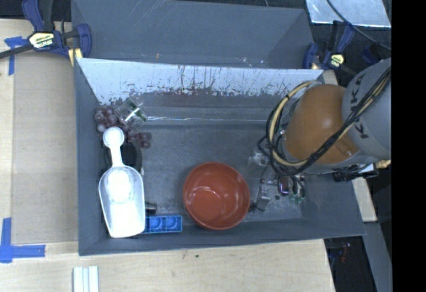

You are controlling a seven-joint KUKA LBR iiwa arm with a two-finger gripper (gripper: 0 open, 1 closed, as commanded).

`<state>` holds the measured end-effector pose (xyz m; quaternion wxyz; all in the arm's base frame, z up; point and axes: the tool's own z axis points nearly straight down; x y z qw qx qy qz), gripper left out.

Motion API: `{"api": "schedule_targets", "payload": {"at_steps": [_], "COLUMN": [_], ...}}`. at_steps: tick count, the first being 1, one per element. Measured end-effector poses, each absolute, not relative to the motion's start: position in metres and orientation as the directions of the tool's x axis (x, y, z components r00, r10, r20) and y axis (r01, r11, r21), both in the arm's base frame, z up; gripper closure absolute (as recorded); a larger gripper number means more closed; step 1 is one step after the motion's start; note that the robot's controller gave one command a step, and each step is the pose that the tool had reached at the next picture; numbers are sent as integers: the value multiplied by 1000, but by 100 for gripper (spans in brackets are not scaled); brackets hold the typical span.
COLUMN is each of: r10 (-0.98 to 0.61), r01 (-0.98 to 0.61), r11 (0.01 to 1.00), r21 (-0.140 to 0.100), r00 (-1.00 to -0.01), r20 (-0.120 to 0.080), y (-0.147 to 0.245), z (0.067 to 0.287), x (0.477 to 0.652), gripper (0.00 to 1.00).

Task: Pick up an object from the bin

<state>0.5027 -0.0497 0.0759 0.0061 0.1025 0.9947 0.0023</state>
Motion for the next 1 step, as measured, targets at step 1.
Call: {"api": "schedule_targets", "payload": {"at_steps": [1], "r10": [79], "r01": [79], "r11": [997], "r21": [-11], "r00": [-996], "r20": [-31], "y": [-54], "z": [71], "x": [495], "gripper": [0]}}
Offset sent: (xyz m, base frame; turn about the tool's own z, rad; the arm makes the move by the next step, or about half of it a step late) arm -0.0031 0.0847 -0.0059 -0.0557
